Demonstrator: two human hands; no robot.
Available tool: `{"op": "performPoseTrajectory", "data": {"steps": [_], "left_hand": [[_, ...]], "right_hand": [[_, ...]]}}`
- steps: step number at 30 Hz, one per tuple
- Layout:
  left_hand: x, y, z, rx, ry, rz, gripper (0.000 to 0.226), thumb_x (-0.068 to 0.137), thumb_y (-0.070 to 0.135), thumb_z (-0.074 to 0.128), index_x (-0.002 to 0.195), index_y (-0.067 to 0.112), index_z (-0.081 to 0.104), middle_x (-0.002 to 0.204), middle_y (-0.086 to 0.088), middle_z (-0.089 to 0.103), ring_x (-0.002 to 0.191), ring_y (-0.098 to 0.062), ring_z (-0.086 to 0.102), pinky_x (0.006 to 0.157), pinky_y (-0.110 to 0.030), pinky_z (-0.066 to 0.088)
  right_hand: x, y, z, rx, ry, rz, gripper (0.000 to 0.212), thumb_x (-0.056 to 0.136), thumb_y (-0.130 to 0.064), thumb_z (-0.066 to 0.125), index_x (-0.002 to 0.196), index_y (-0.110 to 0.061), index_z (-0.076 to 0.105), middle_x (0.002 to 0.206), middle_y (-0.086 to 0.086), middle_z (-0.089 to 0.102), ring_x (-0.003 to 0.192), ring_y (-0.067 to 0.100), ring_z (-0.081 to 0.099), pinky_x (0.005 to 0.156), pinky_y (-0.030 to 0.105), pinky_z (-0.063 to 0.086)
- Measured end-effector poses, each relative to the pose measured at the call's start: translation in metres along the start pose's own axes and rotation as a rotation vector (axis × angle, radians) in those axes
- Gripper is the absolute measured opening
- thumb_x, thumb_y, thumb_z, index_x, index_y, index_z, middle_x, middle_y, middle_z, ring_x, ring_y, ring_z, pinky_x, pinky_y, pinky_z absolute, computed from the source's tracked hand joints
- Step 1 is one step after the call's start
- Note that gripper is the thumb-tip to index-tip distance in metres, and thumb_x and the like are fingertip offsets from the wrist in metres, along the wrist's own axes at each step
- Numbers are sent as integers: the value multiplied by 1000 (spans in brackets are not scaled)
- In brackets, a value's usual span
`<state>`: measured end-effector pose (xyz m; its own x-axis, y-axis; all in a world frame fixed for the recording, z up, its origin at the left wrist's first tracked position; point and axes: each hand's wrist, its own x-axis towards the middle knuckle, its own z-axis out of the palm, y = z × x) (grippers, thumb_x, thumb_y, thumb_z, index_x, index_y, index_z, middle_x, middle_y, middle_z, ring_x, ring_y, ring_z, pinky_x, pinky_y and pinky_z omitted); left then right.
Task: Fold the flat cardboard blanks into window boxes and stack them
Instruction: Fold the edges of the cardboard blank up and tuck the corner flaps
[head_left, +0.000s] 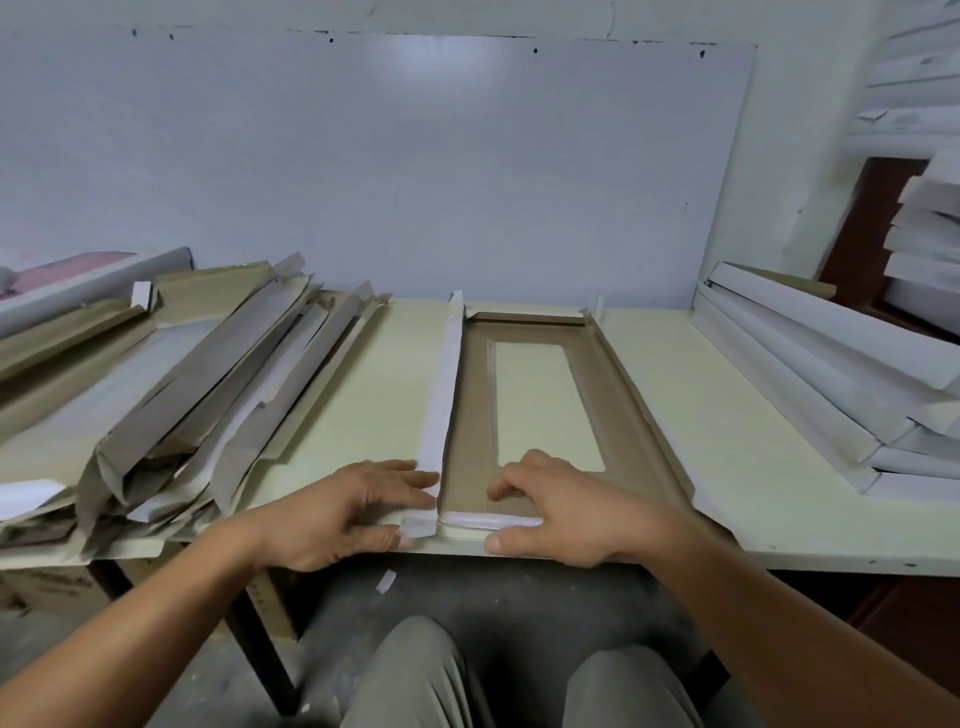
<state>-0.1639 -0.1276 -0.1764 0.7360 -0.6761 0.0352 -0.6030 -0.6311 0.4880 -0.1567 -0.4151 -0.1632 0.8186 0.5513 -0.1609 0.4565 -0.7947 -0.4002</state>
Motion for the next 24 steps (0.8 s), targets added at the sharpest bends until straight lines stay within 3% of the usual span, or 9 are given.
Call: {"op": "performPoseTrajectory", "data": {"steps": [2, 6, 8, 11, 14, 17, 20, 22, 24], "left_hand": [[1, 3, 0, -41, 16, 18, 34, 96, 40, 57, 128, 34, 64, 148, 13, 46, 141, 12, 22, 114, -10, 17], [5, 4, 2, -42, 13, 14, 32, 98, 33, 51, 113, 13, 71, 133, 10, 61, 140, 7, 29, 118, -16, 17], [5, 4, 2, -48, 9, 17, 28, 99, 30, 53, 118, 18, 70, 134, 13, 61, 139, 8, 31, 118, -16, 17], [2, 3, 2, -36, 4, -26, 32, 98, 35, 56, 127, 29, 65, 146, 12, 49, 142, 9, 22, 117, -14, 17], [2, 0, 2, -38, 18, -37, 35, 95, 39, 57, 128, 29, 65, 148, 12, 45, 143, 8, 21, 117, -15, 21], [2, -1, 2, -56, 19, -18, 34, 95, 37, 58, 125, 26, 68, 147, 11, 48, 141, 11, 22, 116, -13, 20], [1, -1, 4, -68, 27, -8, 29, 97, 33, 55, 114, 17, 73, 143, 6, 54, 141, 9, 24, 116, -15, 21], [2, 3, 5, -68, 59, 27, 27, 100, 29, 52, 90, 9, 67, 119, -3, 68, 137, 2, 38, 116, -22, 27], [4, 12, 7, -66, 107, 44, 22, 103, 24, 49, 87, 14, 60, 98, -1, 66, 116, -12, 57, 106, -35, 41]], "right_hand": [[-4, -4, 2, 20, 17, 25, 51, 85, -74, 49, 122, -39, 50, 122, -12, 46, 112, 8, 50, 95, 31, 43], [-4, -10, -1, -50, 48, 20, 43, 86, -73, 45, 83, -30, 48, 88, -7, 54, 81, 12, 53, 72, 35, 43], [-8, -12, -2, -86, 85, -26, 37, 90, -65, 50, 76, -31, 46, 79, -7, 52, 73, 8, 49, 61, 31, 37], [-23, -17, 1, -165, 177, -95, 24, 93, -47, 53, 83, -26, 55, 78, -6, 54, 72, 10, 49, 58, 29, 34], [-36, -25, 11, -248, 272, -152, 19, 94, -35, 47, 97, -22, 62, 90, -4, 62, 83, 15, 55, 72, 34, 46], [-44, -30, 26, -336, 321, -181, 30, 97, -25, 43, 119, -33, 61, 107, -8, 61, 99, 19, 56, 82, 33, 47], [-57, -37, 45, -437, 468, -215, 44, 71, -19, 75, 110, -39, 71, 96, -15, 66, 84, 14, 62, 64, 26, 48], [-62, -40, 60, -448, 482, -179, 55, 45, -20, 85, 96, -35, 75, 88, -13, 67, 75, 13, 64, 54, 24, 49], [-62, -38, 75, -475, 466, -149, 64, 36, -22, 87, 98, -29, 76, 93, -7, 69, 78, 16, 67, 56, 27, 54]]}}
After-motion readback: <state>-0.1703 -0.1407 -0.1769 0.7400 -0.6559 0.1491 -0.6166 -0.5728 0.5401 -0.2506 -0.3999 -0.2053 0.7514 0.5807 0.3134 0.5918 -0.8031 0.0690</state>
